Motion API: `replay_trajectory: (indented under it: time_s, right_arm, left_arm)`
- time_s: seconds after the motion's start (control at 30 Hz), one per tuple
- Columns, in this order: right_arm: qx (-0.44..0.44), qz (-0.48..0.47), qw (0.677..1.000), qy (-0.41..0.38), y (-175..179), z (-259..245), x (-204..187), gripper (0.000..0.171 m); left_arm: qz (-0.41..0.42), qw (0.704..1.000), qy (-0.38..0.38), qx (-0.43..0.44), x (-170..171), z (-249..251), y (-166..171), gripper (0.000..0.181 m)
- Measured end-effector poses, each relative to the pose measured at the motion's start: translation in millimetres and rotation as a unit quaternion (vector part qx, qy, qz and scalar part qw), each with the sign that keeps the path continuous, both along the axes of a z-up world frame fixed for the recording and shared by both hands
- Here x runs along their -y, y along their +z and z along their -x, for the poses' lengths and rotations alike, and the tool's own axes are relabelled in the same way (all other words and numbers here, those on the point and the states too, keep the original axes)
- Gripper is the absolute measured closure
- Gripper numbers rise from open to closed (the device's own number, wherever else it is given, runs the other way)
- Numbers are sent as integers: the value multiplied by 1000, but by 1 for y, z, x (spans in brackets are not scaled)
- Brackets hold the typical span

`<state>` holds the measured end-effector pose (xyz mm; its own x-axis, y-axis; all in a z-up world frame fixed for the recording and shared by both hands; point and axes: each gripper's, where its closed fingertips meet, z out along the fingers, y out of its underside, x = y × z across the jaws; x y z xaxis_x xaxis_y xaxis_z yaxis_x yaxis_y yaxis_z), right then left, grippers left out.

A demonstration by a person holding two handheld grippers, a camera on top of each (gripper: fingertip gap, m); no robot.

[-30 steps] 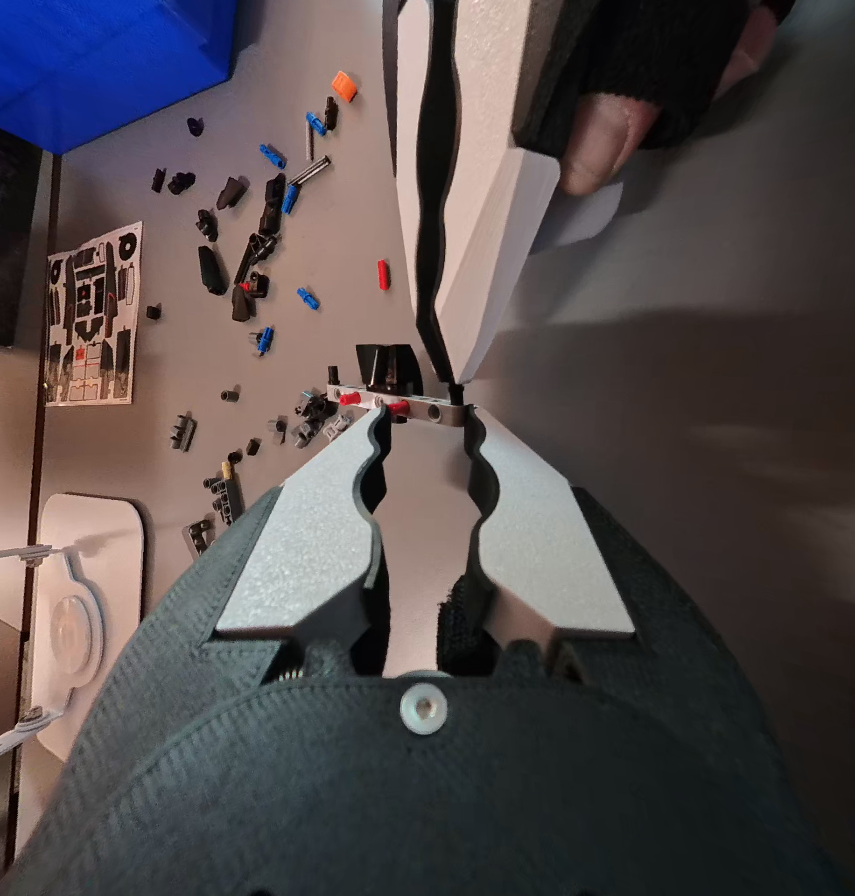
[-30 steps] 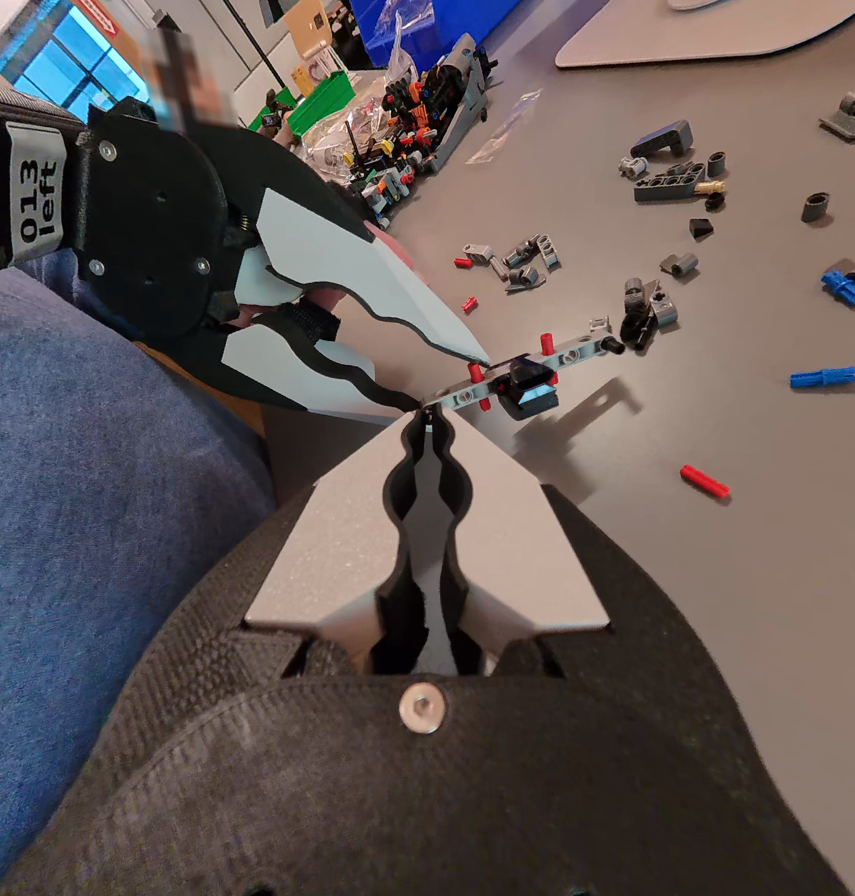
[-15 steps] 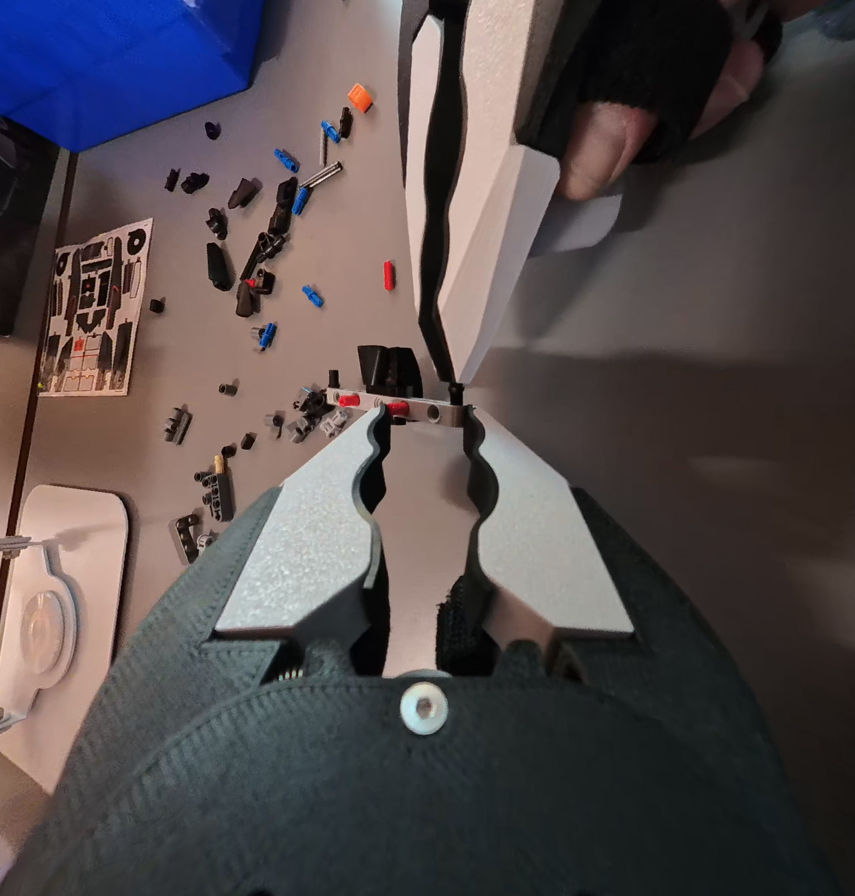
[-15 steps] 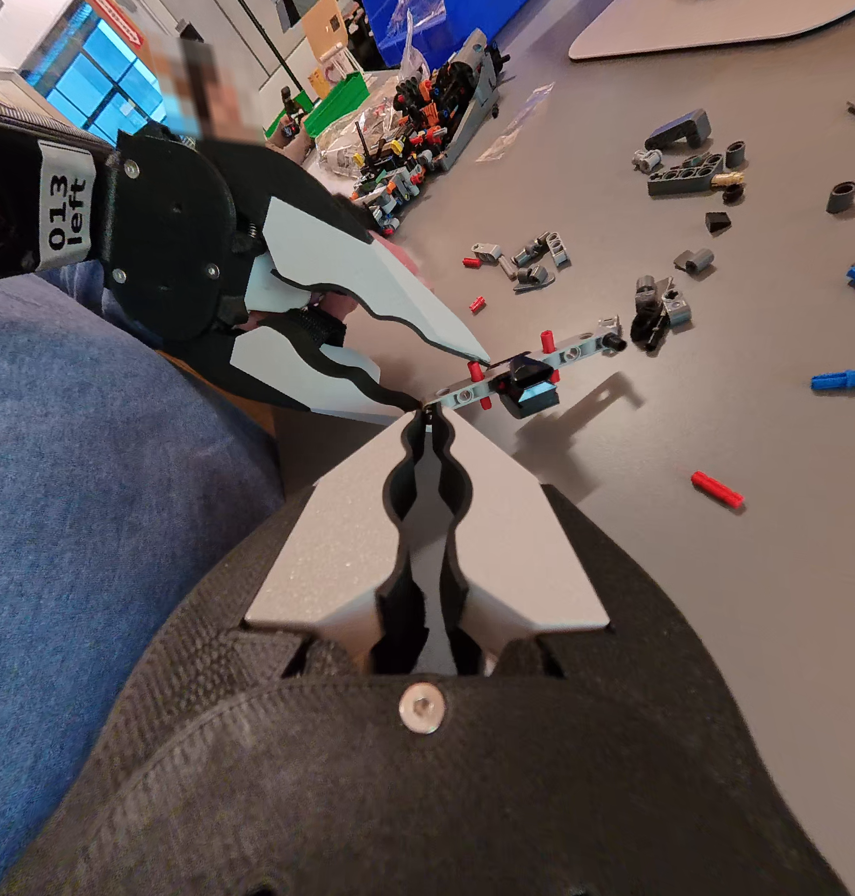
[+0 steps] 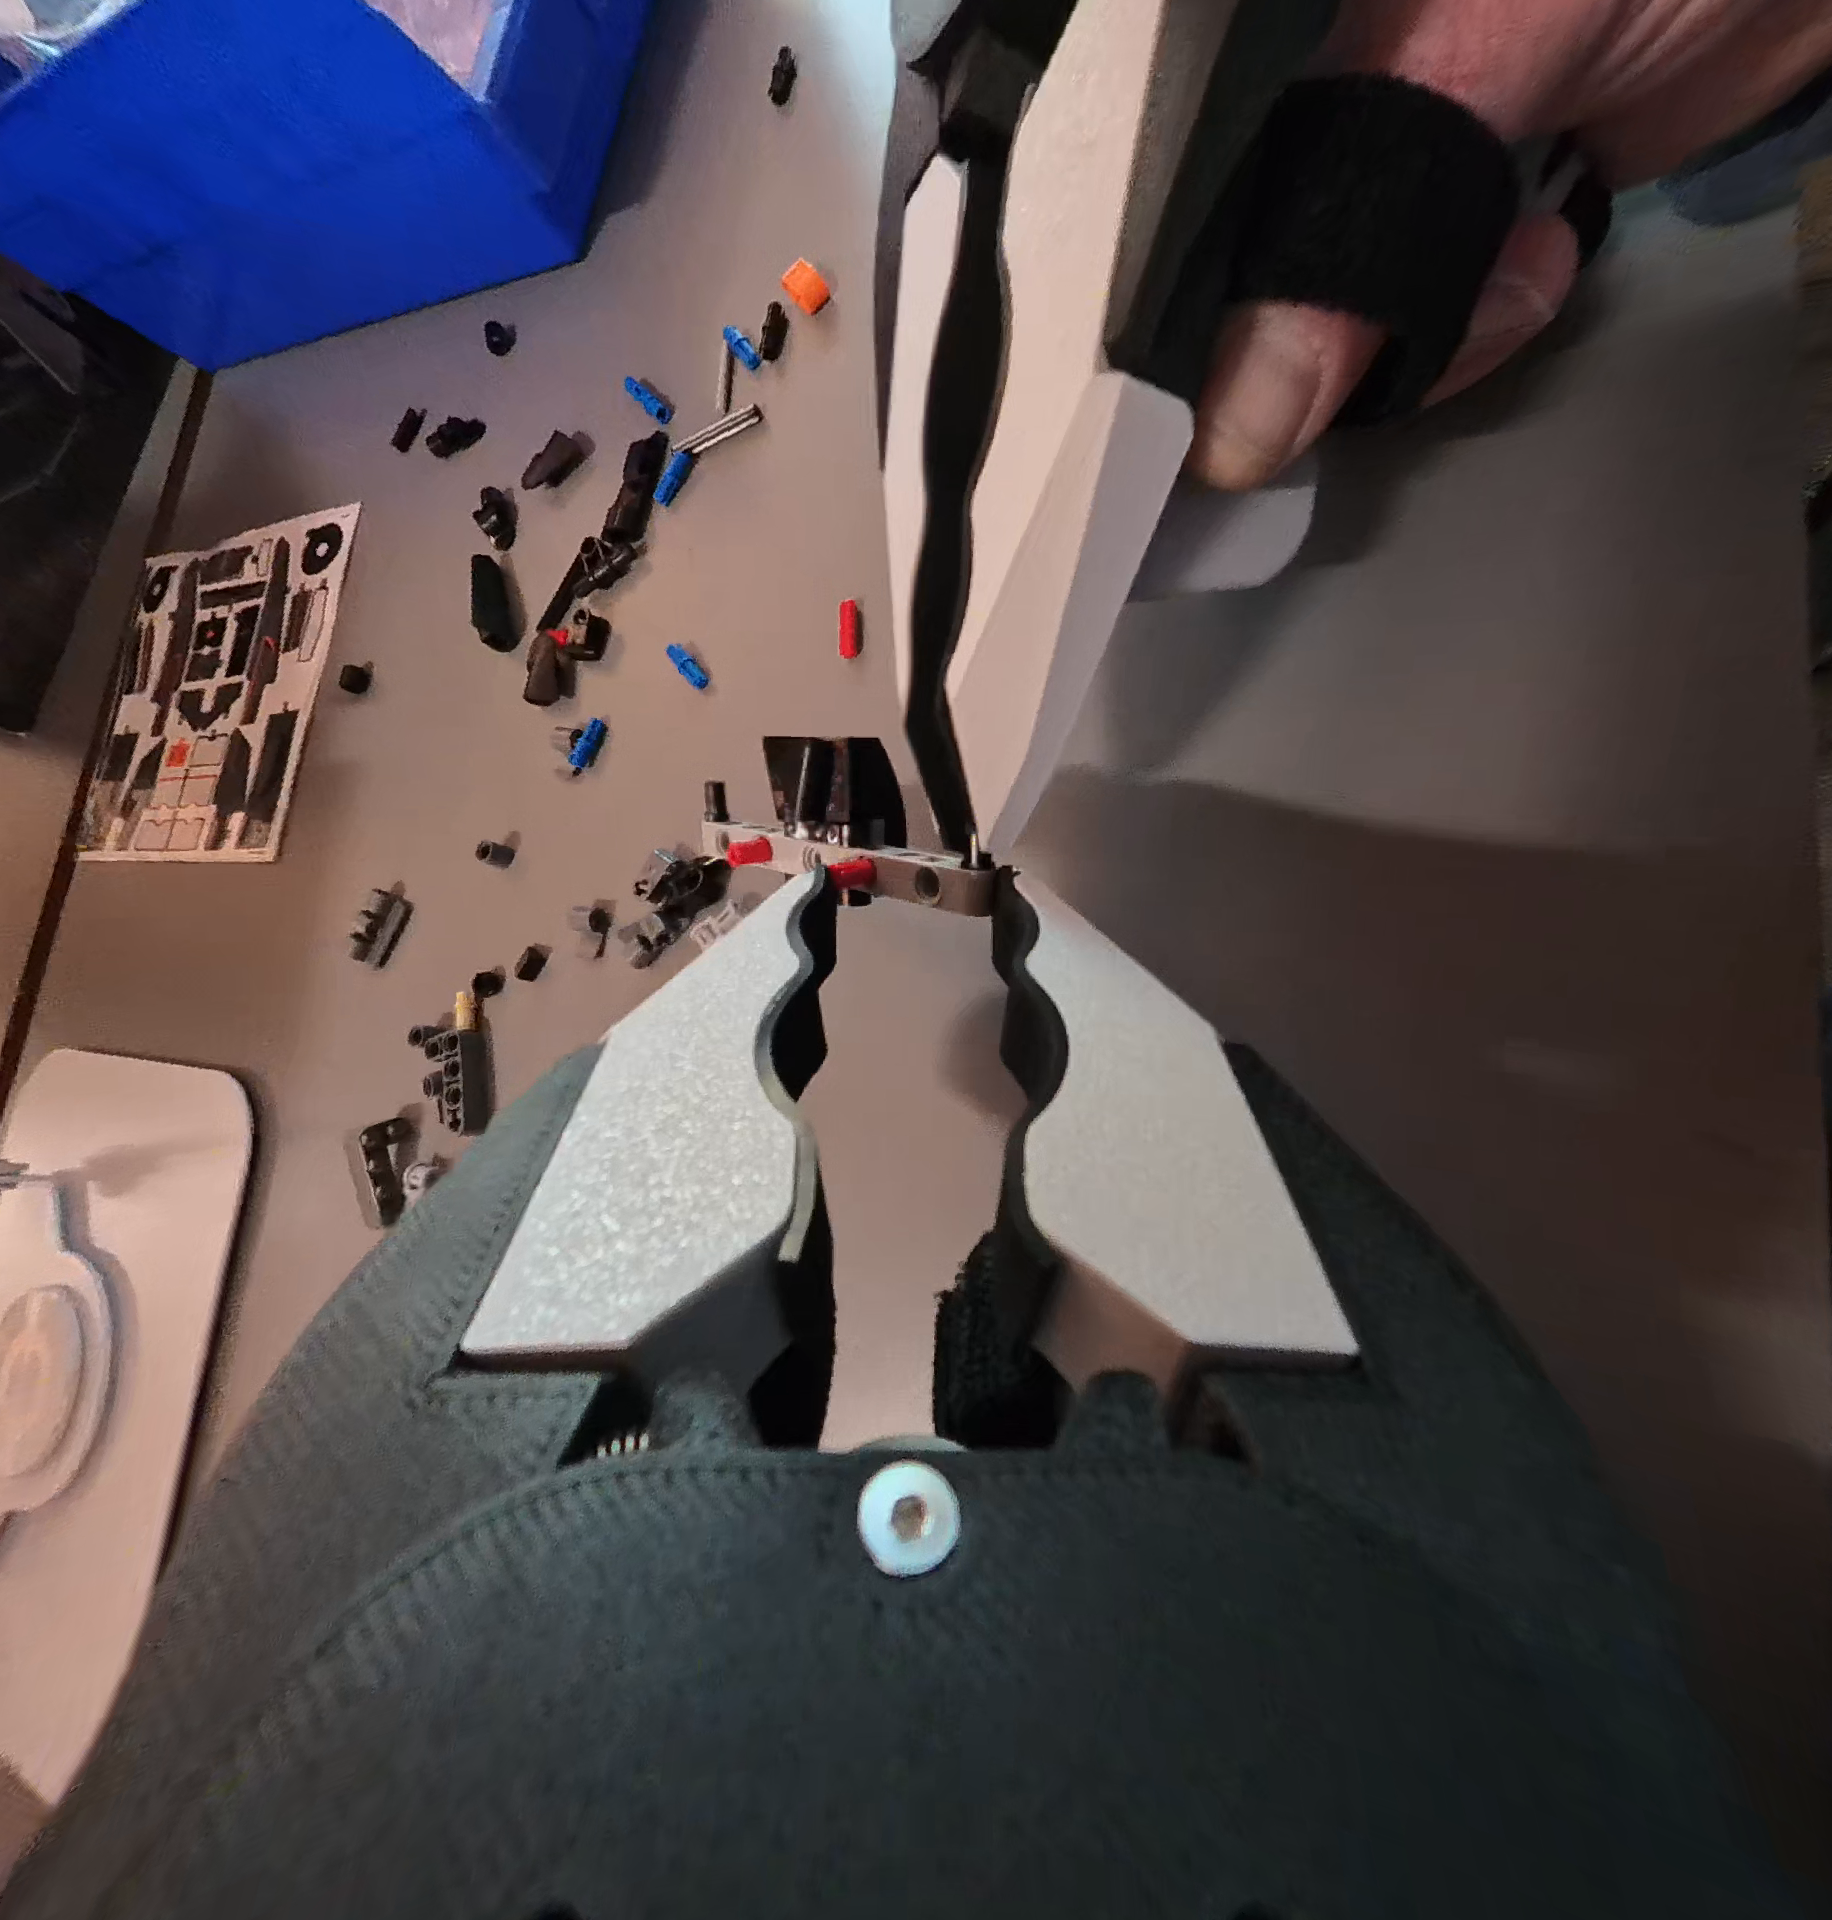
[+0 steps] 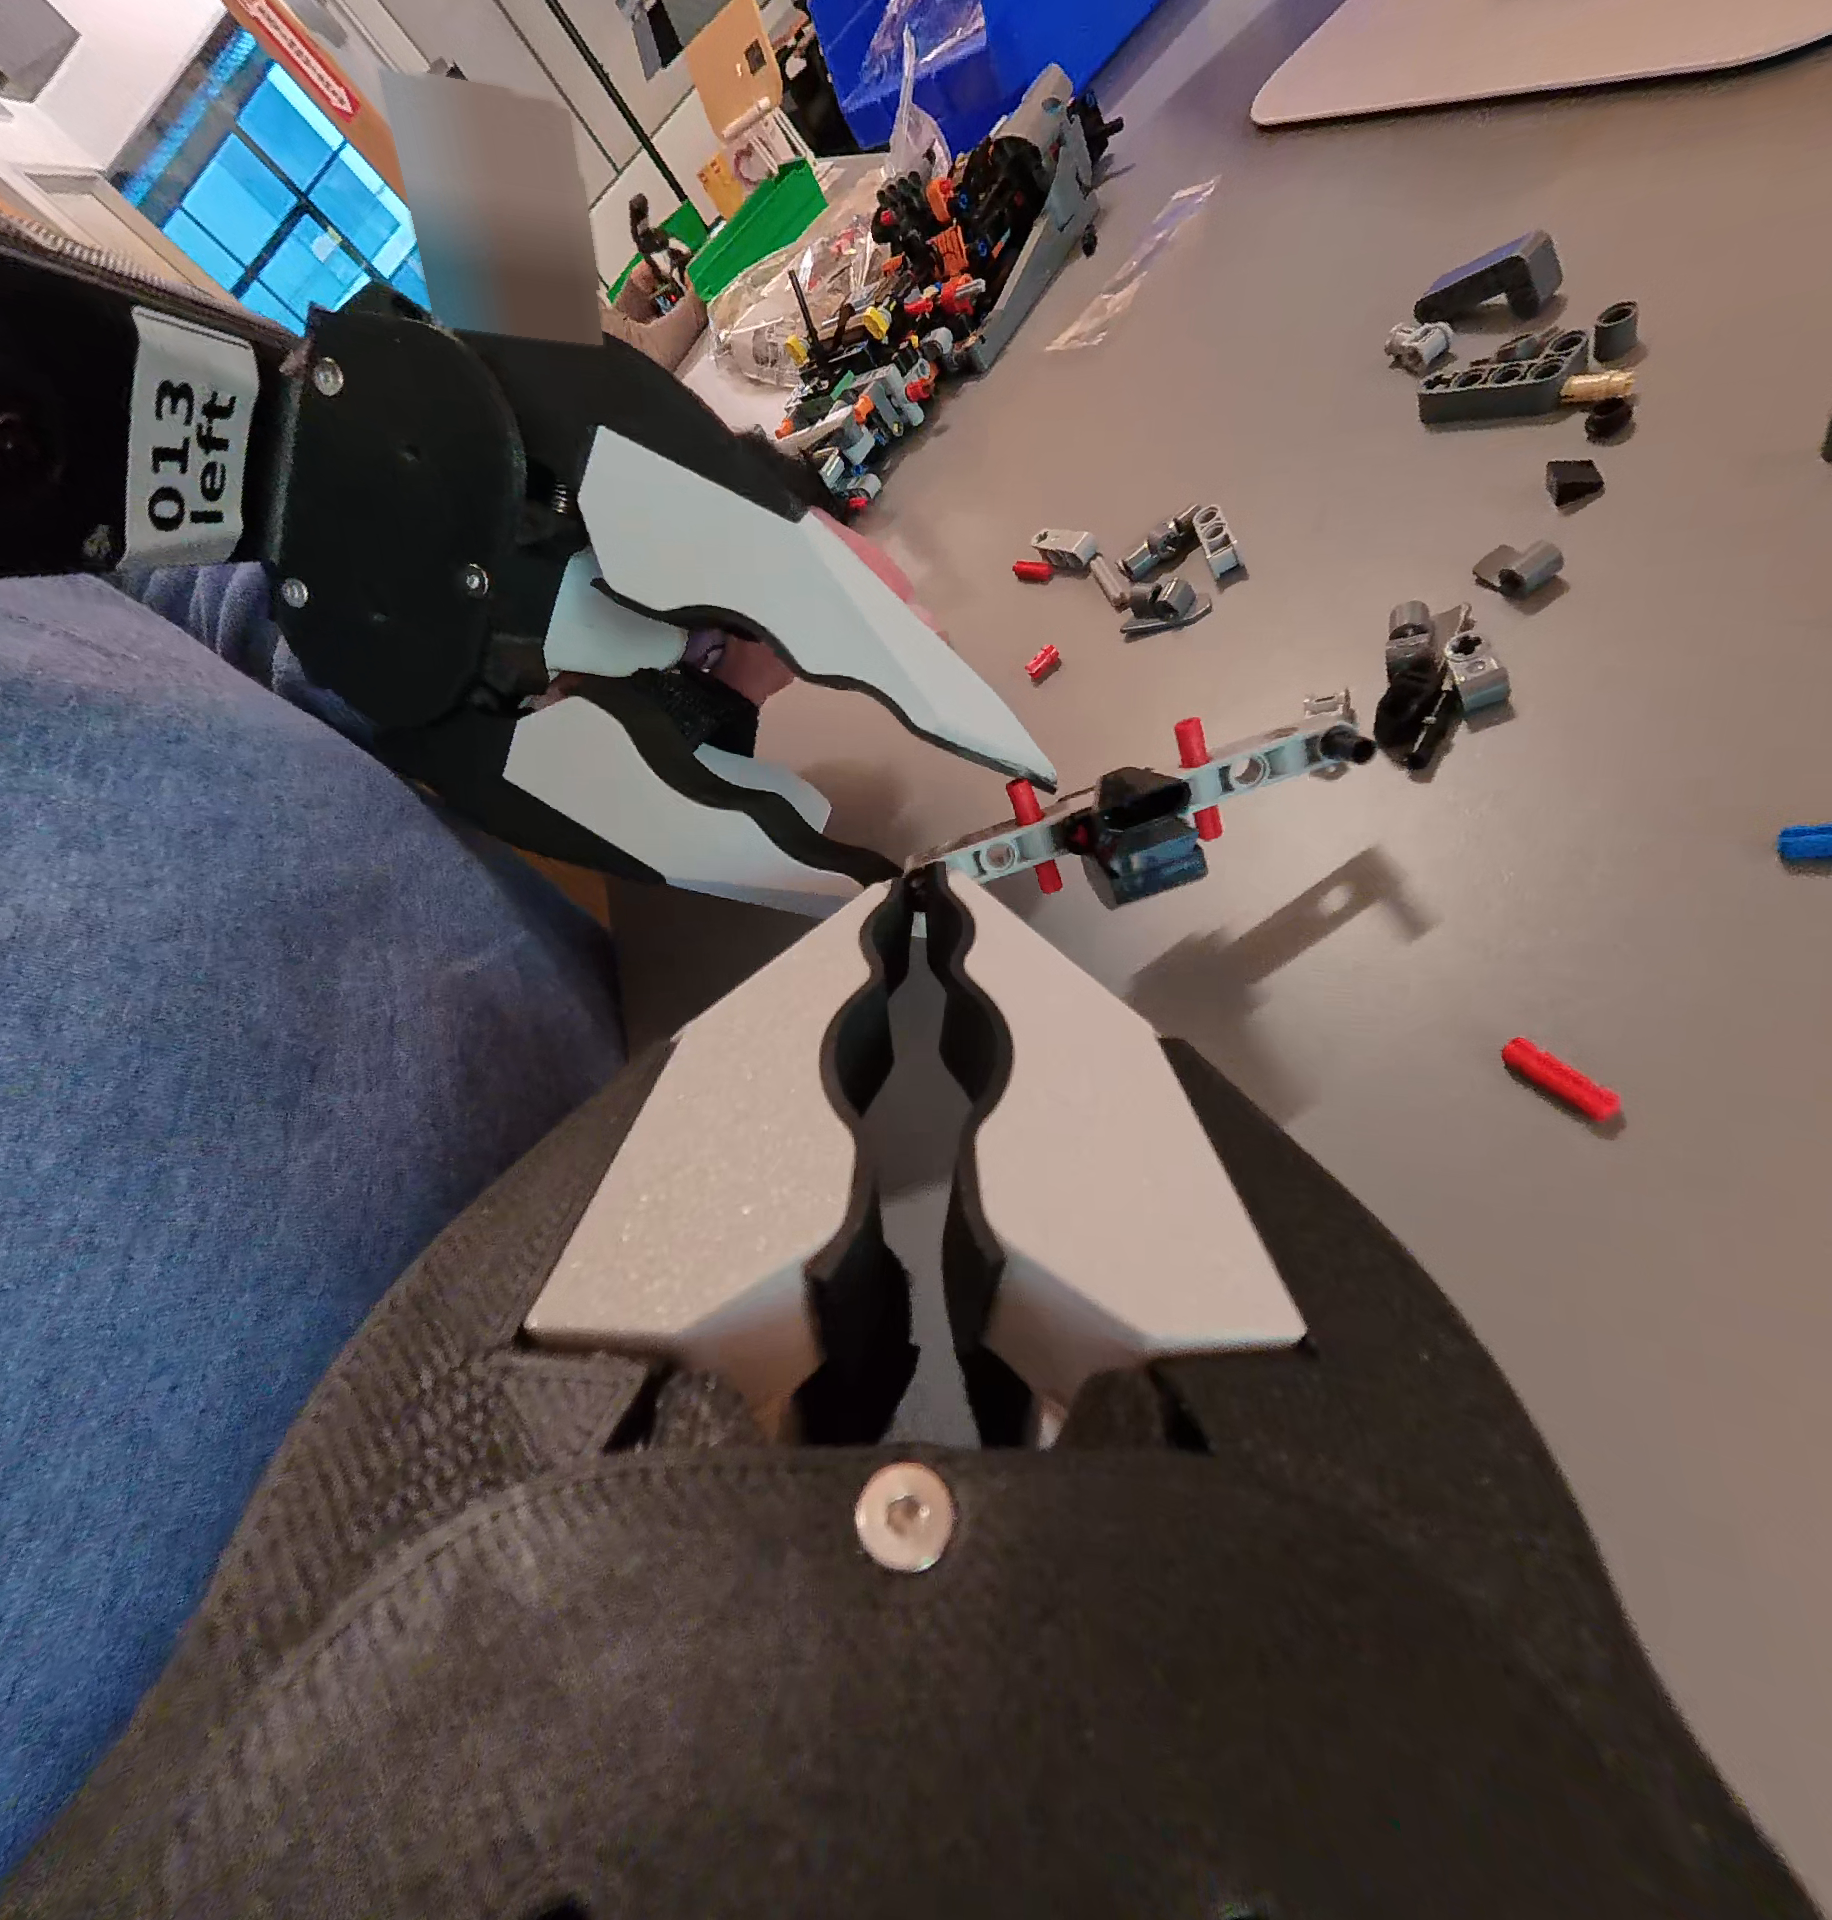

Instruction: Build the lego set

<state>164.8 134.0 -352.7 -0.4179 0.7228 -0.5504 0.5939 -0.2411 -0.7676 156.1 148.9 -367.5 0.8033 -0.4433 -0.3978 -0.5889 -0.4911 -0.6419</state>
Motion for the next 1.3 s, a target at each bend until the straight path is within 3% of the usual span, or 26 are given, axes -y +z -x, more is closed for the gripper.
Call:
replay_trajectory:
  time_s: [0.33,0.4,0.6,0.77,1.07,1.3]
  right_arm:
    - [0,2,1000,3,3,5,3,169]
    - [4,15,1000,-2,7,4,-1,155]
    - [28,-38,999,-15,1,-5,-15,151]
    - [29,-58,997,-29,2,-8,-16,151]
    - [34,-109,990,-79,12,-22,-41,149]
    - [63,-164,981,-76,-4,-16,-45,141]
  left_arm:
    - [3,1000,-11,-14,4,6,3,152]
    - [20,999,-18,-37,6,11,0,152]
    - [47,987,-106,-108,21,13,-11,151]
    - [71,980,-125,-139,28,18,-18,143]
    - [54,992,-76,-85,43,20,-7,127]
    - [55,996,21,66,43,17,7,123]
